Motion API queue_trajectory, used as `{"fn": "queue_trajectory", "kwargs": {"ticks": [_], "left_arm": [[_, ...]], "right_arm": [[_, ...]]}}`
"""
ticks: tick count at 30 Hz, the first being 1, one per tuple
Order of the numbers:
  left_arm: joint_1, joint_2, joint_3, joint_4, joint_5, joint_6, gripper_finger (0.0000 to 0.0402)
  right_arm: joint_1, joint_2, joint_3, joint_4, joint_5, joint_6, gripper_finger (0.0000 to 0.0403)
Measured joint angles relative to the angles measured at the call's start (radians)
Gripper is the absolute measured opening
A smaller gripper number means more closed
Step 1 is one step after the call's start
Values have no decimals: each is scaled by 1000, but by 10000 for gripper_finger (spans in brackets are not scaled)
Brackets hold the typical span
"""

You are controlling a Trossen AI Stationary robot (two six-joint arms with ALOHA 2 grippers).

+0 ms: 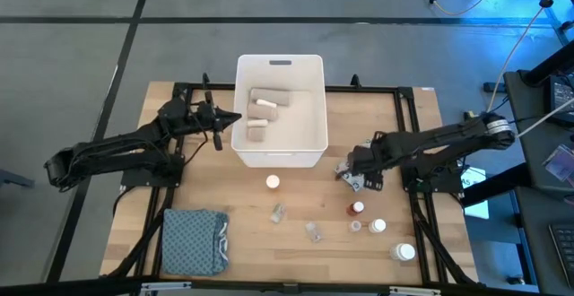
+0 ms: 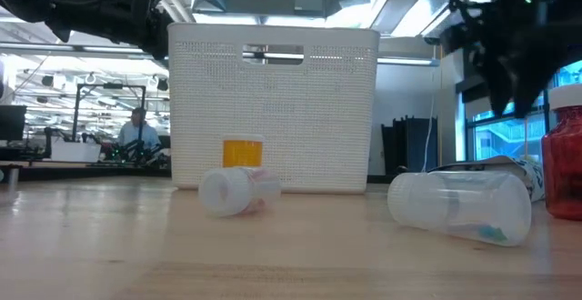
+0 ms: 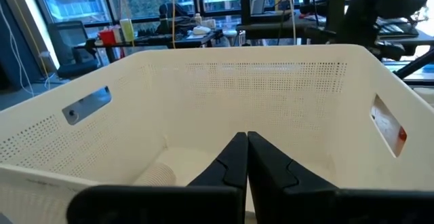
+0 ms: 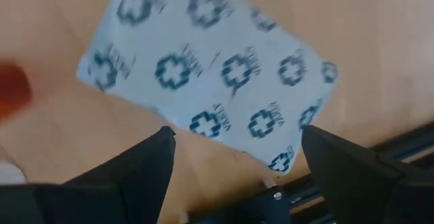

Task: Pick & place medical supplies in basket/bin
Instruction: Put the white mailer bag into the white bin

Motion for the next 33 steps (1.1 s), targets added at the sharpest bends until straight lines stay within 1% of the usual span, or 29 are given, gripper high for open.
{"fn": "queue_trajectory", "kwargs": {"ticks": [5,10,13,20,23,27,33], "left_arm": [[0,0,0,-8,0,-3,2],[0,0,0,-8,0,-4,3],[0,0,0,-8,-1,-5,2],[0,0,0,-8,-2,-4,2],[0,0,0,-8,-2,-3,3],[0,0,0,-8,-18,-4,2],[0,0,0,-12,-112,-3,3]], "right_arm": [[37,50,-69,49,25,-109,318],[70,113,-125,150,94,-258,318],[79,154,-139,176,125,-334,318],[79,215,-170,246,128,-421,318],[79,233,-176,272,150,-437,314],[79,234,-177,285,181,-424,288],[78,229,-177,332,184,-380,222]]}}
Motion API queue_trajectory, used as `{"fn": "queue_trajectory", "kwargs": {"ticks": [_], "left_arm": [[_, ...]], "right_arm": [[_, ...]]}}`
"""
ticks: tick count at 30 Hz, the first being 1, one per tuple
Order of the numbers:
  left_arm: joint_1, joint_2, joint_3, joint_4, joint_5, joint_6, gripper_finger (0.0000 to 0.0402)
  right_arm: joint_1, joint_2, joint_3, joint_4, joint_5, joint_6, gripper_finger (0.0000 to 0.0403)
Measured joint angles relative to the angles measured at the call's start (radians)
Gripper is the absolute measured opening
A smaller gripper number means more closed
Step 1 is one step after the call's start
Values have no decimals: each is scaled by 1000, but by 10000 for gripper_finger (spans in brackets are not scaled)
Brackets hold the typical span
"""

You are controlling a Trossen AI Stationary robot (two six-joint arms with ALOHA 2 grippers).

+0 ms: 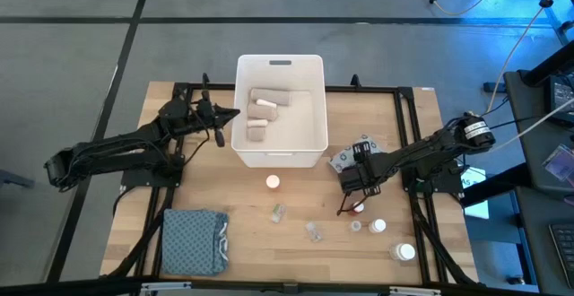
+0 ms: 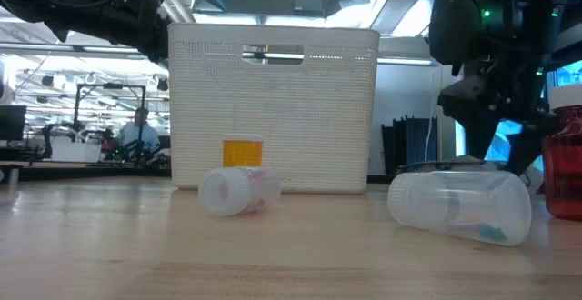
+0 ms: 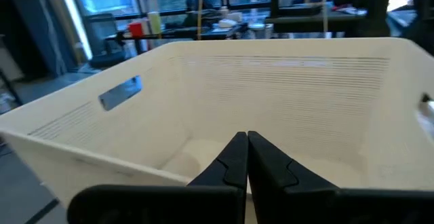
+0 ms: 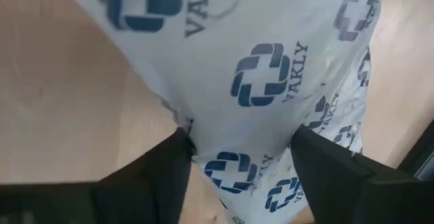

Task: Pick & place medical supplies in basket/bin
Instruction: Put the white mailer bag into the white bin

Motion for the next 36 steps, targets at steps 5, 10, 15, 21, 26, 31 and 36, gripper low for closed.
{"fn": "queue_trajectory", "kwargs": {"ticks": [5,10,15,21,26,31,36], "left_arm": [[0,0,0,-3,-19,1,4],[0,0,1,-9,-19,0,4],[0,-1,2,-16,-19,-6,3],[0,-1,2,-18,-19,-25,2],[0,-1,2,-19,-19,-29,4],[0,-1,2,-20,-19,-29,2],[0,-1,2,-21,-19,-29,3]], "right_arm": [[0,-1,2,52,7,39,173],[0,-1,1,89,16,49,138],[0,0,1,117,15,47,102],[0,1,0,148,34,44,55],[-7,2,-1,169,45,44,32],[-13,2,-1,178,48,51,13],[-14,2,-2,188,53,125,2]]}}
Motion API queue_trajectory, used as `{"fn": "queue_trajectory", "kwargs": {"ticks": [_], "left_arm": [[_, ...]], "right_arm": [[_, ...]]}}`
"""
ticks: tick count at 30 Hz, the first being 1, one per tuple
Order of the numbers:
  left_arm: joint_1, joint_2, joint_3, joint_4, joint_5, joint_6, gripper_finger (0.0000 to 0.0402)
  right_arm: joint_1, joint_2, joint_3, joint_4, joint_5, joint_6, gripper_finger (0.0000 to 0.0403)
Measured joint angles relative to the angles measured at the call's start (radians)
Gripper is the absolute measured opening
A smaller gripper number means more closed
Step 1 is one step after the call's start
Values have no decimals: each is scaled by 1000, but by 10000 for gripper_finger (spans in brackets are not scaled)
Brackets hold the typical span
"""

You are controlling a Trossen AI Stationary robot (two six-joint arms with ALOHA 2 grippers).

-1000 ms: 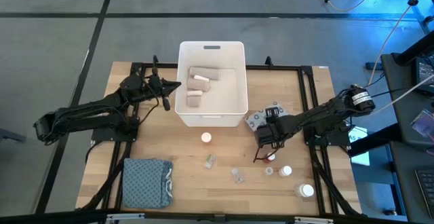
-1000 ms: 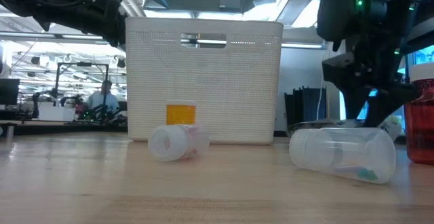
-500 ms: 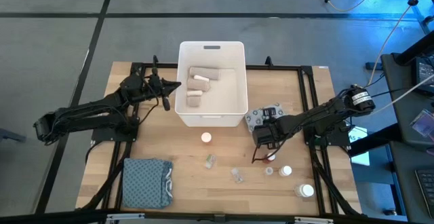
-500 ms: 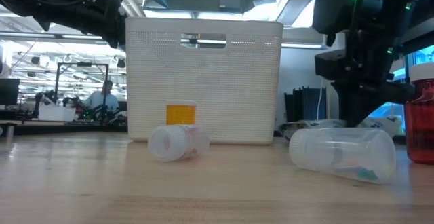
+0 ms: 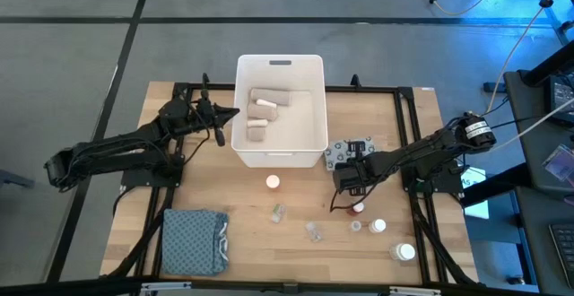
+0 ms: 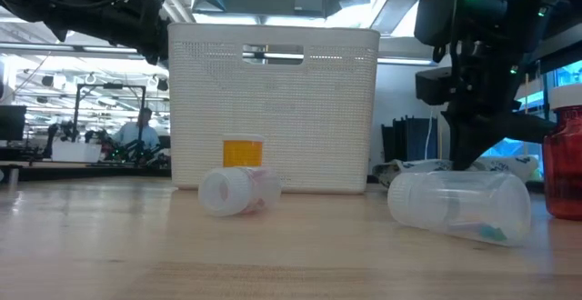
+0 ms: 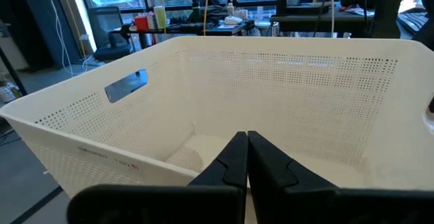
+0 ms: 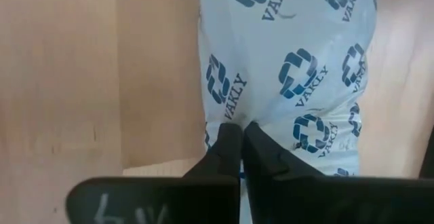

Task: Pick & place medical supplies in basket/bin
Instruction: Put the white mailer bag into the white bin

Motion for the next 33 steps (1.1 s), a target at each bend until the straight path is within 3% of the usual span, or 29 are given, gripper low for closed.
{"fn": "queue_trajectory", "kwargs": {"ticks": [7,13,16,23,26,29,33], "left_arm": [[0,0,0,0,0,-26,3],[0,1,0,1,0,-56,3],[0,1,-1,1,0,-60,2],[0,1,-1,2,7,-62,2],[-3,1,-1,4,60,-51,2],[-45,3,-3,37,165,10,5],[-139,2,35,54,147,16,9]], "right_arm": [[-2,-21,8,10,-56,35,0],[-30,-41,61,31,-315,54,1],[-43,-41,71,57,-388,58,1],[-47,-41,72,88,-384,70,1],[-47,-36,72,100,-378,78,1],[-47,-36,72,122,-377,79,1],[-47,-36,73,124,-378,82,1]]}}
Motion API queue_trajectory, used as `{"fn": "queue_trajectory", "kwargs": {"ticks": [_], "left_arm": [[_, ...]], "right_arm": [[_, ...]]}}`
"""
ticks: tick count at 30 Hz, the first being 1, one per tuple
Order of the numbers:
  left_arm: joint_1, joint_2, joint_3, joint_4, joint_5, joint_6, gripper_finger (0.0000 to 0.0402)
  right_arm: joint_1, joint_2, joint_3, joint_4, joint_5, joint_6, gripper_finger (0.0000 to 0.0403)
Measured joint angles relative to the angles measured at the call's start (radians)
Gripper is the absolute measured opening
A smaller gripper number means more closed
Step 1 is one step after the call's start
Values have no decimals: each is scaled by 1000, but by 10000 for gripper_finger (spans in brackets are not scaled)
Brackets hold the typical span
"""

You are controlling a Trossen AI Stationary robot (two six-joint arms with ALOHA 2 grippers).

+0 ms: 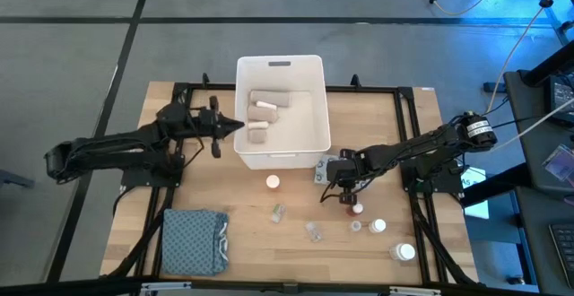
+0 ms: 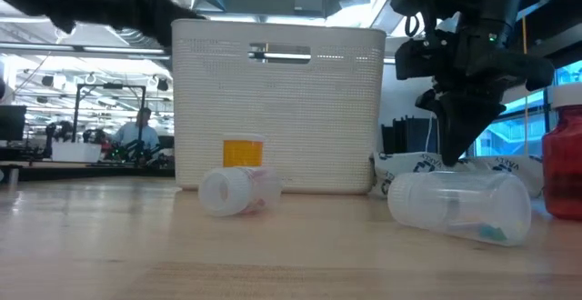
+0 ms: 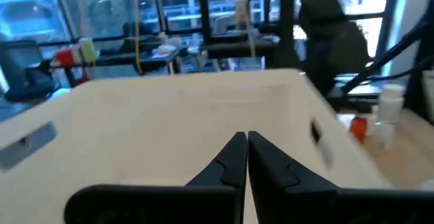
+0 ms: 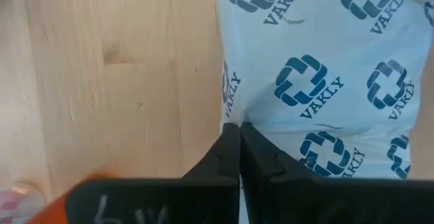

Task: Pick & place medical supplies in basket/bin
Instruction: Put the white mailer bag into the white bin

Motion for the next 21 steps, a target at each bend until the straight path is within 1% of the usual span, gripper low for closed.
{"fn": "queue_trajectory", "kwargs": {"ticks": [4,8,10,12,15,16,21], "left_arm": [[-144,36,71,-62,-79,118,10],[-306,106,178,-183,-229,256,2],[-392,170,225,-225,-300,298,2],[-469,241,261,-248,-393,333,2],[-562,356,321,-238,-528,371,3],[-587,398,343,-238,-556,373,3],[-665,608,467,-235,-620,355,3]], "right_arm": [[1,0,0,12,-1,10,1],[8,0,2,29,-22,25,1],[12,-1,2,36,-23,26,1],[16,-1,2,39,-24,34,1],[25,-1,2,53,-40,52,0],[30,-1,2,63,-44,54,0],[56,-2,2,91,-52,55,0]]}}
